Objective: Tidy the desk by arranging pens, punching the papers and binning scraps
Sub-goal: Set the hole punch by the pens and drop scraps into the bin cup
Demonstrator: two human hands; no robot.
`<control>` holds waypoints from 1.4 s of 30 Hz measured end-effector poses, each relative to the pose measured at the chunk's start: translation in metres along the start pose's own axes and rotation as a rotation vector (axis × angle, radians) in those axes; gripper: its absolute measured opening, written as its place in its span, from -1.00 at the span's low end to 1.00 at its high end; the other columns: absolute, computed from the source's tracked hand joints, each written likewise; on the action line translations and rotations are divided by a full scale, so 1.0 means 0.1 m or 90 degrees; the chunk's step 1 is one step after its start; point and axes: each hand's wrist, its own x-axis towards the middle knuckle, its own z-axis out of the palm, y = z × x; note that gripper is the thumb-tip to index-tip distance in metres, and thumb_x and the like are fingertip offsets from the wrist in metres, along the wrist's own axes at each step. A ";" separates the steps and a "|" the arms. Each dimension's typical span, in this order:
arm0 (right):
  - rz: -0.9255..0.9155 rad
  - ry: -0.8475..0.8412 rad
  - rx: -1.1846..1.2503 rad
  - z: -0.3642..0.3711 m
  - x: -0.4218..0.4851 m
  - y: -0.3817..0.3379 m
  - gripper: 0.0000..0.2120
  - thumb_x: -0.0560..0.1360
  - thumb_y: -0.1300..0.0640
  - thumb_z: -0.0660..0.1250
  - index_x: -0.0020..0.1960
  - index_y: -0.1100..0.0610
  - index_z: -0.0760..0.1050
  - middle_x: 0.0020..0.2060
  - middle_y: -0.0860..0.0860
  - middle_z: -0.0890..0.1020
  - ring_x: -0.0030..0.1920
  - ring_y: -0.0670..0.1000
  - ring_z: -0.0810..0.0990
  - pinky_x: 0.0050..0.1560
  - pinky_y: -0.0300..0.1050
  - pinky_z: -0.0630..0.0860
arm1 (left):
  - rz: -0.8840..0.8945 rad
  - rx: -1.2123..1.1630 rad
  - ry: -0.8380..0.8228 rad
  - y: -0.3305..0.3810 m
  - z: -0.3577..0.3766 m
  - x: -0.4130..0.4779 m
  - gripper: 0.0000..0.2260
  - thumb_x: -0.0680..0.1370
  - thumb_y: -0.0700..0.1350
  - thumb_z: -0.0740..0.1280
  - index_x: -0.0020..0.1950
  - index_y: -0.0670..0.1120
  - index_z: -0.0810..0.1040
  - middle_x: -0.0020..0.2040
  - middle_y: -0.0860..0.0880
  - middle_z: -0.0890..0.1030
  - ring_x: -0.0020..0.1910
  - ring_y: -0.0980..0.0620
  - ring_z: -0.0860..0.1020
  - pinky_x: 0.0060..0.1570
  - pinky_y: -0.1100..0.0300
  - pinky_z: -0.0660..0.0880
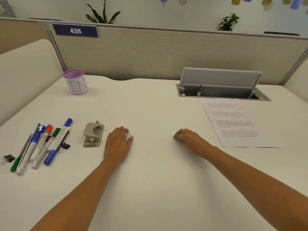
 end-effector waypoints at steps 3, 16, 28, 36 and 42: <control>-0.028 -0.004 -0.047 -0.02 -0.11 -0.01 -0.68 0.58 0.23 0.06 0.28 0.11 0.43 0.20 0.02 0.45 0.20 0.05 0.43 0.24 -0.14 0.38 | 0.000 -0.001 0.004 0.01 -0.01 0.00 -0.67 0.59 -0.02 0.16 0.29 -0.15 0.41 0.35 -0.10 0.42 0.39 -0.07 0.32 0.42 0.06 0.18; -0.039 0.034 -0.132 -0.03 -0.07 -0.16 -0.78 0.55 0.27 0.14 0.03 0.26 0.55 -0.06 0.11 0.53 -0.04 0.11 0.50 -0.08 -0.13 0.37 | -0.009 -0.021 -0.011 0.02 -0.05 -0.02 -0.69 0.59 -0.04 0.16 0.28 -0.15 0.41 0.34 -0.10 0.42 0.38 -0.08 0.33 0.41 0.05 0.18; -0.038 0.038 -0.159 -0.07 0.05 -0.21 -0.81 0.50 0.32 0.14 -0.04 0.28 0.53 -0.02 0.16 0.57 0.00 0.12 0.50 -0.07 -0.12 0.38 | -0.014 -0.023 -0.013 0.01 -0.03 -0.01 -0.70 0.60 -0.09 0.14 0.30 -0.15 0.40 0.37 -0.10 0.41 0.39 -0.07 0.31 0.41 0.06 0.15; -0.024 0.041 -0.158 -0.06 0.06 -0.24 -0.82 0.44 0.35 0.15 -0.05 0.29 0.51 -0.04 0.16 0.57 -0.15 0.03 0.38 -0.18 -0.20 0.26 | -0.007 -0.025 -0.002 0.01 -0.03 -0.01 -0.71 0.60 -0.10 0.15 0.30 -0.15 0.41 0.36 -0.11 0.41 0.39 -0.07 0.32 0.40 0.07 0.15; 0.110 0.103 -0.002 -0.12 0.10 -0.18 -0.84 0.40 0.33 0.26 -0.09 0.28 0.59 -0.11 0.14 0.65 -0.15 0.09 0.54 -0.15 -0.22 0.42 | -0.003 -0.026 -0.003 0.01 -0.04 -0.01 -0.70 0.60 -0.10 0.15 0.30 -0.16 0.42 0.36 -0.11 0.42 0.39 -0.07 0.33 0.41 0.05 0.18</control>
